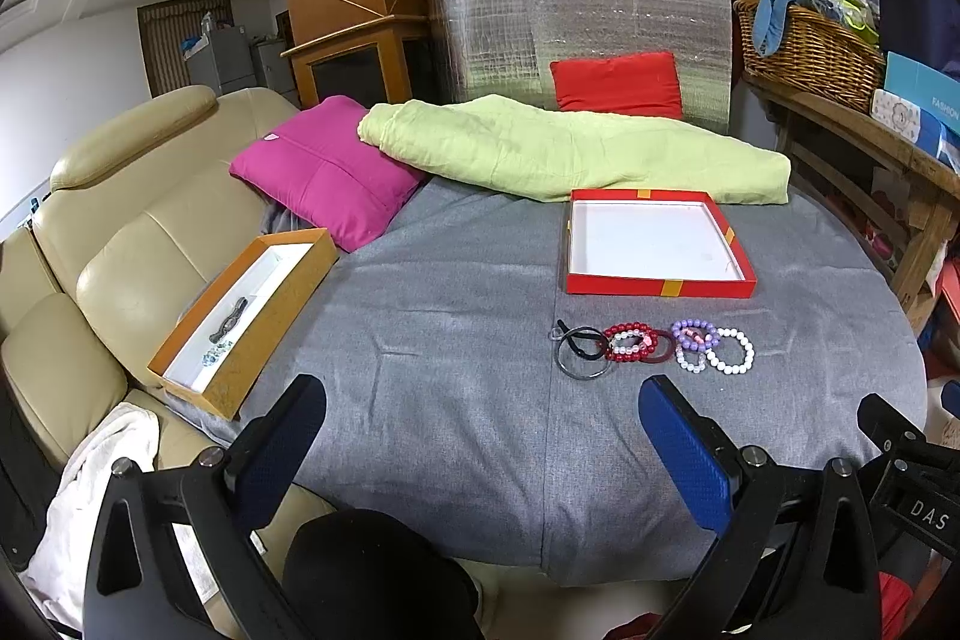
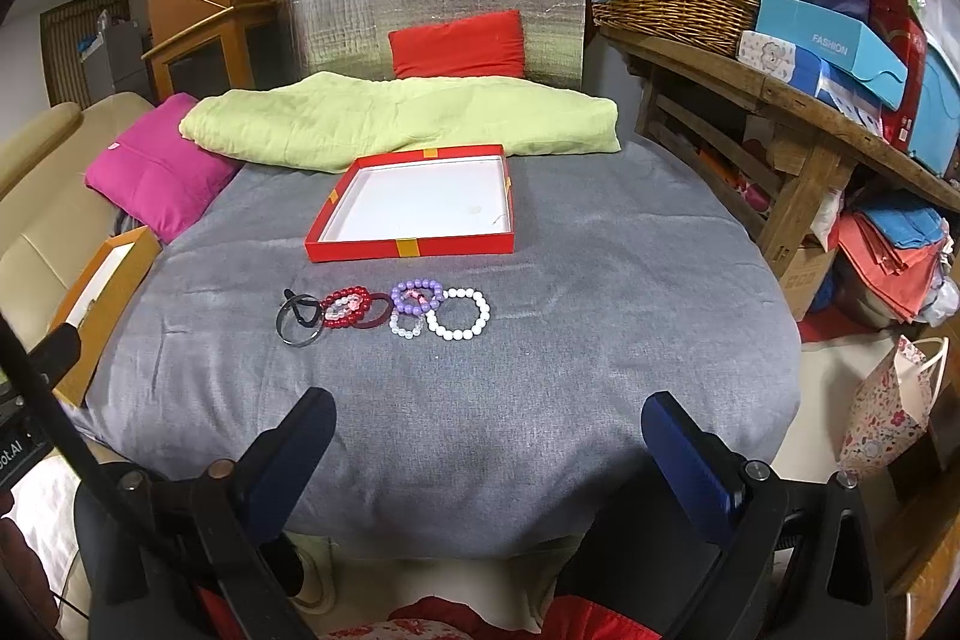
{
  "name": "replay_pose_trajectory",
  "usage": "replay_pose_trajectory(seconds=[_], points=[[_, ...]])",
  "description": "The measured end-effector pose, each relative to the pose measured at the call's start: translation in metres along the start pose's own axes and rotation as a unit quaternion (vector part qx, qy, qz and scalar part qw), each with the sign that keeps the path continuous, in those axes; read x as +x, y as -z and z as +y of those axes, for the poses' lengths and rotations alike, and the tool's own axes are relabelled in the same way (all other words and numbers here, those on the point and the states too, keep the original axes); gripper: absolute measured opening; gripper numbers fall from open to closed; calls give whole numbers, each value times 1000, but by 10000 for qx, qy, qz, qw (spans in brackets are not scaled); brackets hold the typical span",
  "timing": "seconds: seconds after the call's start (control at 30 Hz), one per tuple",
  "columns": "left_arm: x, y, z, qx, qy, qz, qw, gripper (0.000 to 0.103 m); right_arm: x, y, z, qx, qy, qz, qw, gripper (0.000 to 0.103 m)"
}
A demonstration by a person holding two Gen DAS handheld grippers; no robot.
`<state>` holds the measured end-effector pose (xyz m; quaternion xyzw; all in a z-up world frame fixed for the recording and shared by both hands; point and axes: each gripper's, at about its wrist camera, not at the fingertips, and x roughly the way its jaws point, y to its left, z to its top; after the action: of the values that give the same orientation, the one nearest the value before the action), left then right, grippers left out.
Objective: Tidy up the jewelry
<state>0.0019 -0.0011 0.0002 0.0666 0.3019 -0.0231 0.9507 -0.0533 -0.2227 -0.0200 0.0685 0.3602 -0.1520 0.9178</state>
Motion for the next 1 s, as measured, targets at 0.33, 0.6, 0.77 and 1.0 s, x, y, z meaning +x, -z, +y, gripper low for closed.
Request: replay_pose_trajectory(seconds=[0.33, 0.6, 0.77, 1.0], points=[[3, 0, 0, -11, -8, -89, 10000, 103, 3, 0, 4, -29, -32, 24, 10000, 103], [5, 1, 1, -24, 14, -8, 10000, 103, 4, 0, 5, -22, -21, 34, 10000, 103], [6, 2, 0, -17, 0, -46, 10000, 103, 6, -1, 4, -1, -9, 50, 10000, 103], [13, 2, 0, 49, -51, 23, 10000, 103, 13, -2, 2, 21, 2, 91, 10000, 103]])
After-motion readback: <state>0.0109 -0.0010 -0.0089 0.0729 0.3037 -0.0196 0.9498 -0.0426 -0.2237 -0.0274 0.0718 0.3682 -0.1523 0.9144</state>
